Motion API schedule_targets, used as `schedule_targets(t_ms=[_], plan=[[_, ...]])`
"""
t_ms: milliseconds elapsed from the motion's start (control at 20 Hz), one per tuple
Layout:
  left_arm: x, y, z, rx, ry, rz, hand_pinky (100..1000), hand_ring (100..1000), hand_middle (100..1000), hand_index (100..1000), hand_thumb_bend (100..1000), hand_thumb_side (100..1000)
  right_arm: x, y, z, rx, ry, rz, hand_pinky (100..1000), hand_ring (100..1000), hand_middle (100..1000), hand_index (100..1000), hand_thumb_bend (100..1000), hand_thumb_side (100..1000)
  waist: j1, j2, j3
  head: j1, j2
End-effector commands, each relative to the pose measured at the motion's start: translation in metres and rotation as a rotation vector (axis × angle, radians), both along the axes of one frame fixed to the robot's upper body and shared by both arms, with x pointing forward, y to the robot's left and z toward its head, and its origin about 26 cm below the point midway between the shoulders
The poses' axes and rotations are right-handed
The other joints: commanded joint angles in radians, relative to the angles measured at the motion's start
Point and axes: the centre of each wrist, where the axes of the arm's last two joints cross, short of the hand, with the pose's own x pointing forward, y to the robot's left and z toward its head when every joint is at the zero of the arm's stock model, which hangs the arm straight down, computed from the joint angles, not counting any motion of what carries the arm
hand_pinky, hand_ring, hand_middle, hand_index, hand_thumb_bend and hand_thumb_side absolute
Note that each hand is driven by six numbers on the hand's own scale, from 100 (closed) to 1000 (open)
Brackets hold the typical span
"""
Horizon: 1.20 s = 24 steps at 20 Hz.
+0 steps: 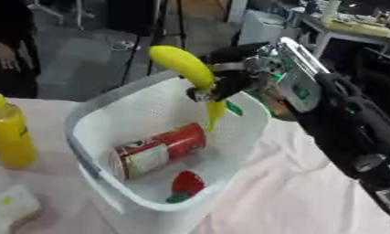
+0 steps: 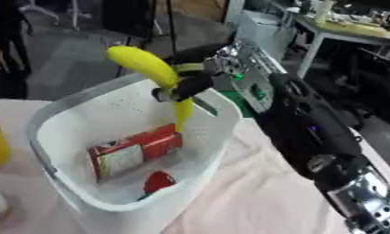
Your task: Pick up objects on the table and place them in the box.
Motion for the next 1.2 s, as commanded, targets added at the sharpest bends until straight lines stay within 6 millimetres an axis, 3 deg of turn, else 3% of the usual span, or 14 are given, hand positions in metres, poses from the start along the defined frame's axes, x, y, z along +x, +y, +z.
schedule_targets(t_ms=[50, 300, 500, 550, 650, 850, 1000, 1050, 1200], plan=[[-0.0026, -0.0016, 0.007, 0.006, -0.03, -0.007, 635, 514, 606, 749, 100, 977, -0.006, -0.0044, 0.0156, 0.071, -0.019, 0.038, 982, 1000, 1000, 1000, 277, 1000, 0.008, -0.015, -0.001, 0.001, -0.007], [-0.0026, -0.0016, 0.007, 0.008, -0.029, -0.007, 635, 514, 606, 749, 100, 977, -0.007, -0.0053, 0.0155, 0.172, 0.023, 0.068, 982, 1000, 1000, 1000, 303, 1000, 0.008, -0.014, -0.003, 0.004, -0.006], [-0.0026, -0.0017, 0.0075, 0.009, -0.03, -0.006, 635, 515, 605, 748, 100, 976, -0.003, -0.0068, 0.0087, 0.384, 0.186, 0.124, 936, 943, 1000, 1000, 275, 1000, 0.011, -0.013, -0.009, 0.005, -0.003], [-0.0026, -0.0017, 0.0076, 0.01, -0.03, -0.006, 635, 515, 605, 748, 100, 975, -0.0032, -0.0075, 0.0089, 0.427, 0.222, 0.125, 935, 942, 1000, 1000, 336, 1000, 0.011, -0.013, -0.009, 0.006, -0.003], [-0.0026, -0.0016, 0.0079, 0.011, -0.03, -0.006, 635, 515, 604, 748, 100, 976, -0.005, -0.0077, 0.0106, 0.475, 0.272, 0.124, 931, 940, 1000, 1000, 368, 1000, 0.011, -0.013, -0.01, 0.006, -0.002], [-0.0026, -0.0017, 0.0083, 0.012, -0.032, -0.005, 635, 516, 605, 748, 100, 975, -0.0066, -0.0084, 0.0118, 0.552, 0.342, 0.118, 920, 935, 1000, 1000, 379, 1000, 0.012, -0.011, -0.012, 0.007, -0.003], [-0.0026, -0.0016, 0.0085, 0.012, -0.032, -0.004, 635, 516, 604, 748, 100, 975, -0.0077, -0.0083, 0.0125, 0.599, 0.365, 0.099, 914, 932, 1000, 1000, 376, 1000, 0.013, -0.01, -0.012, 0.008, -0.004], [-0.0026, -0.0015, 0.0086, 0.012, -0.033, -0.004, 635, 516, 604, 747, 100, 975, -0.0081, -0.0083, 0.013, 0.617, 0.363, 0.093, 904, 921, 994, 1000, 289, 1000, 0.013, -0.01, -0.011, 0.008, -0.005], [-0.0026, -0.0014, 0.0086, 0.012, -0.033, -0.003, 635, 516, 604, 747, 100, 975, -0.0095, -0.0083, 0.0144, 0.676, 0.339, 0.074, 902, 923, 997, 1000, 315, 1000, 0.012, -0.009, -0.01, 0.01, -0.006]])
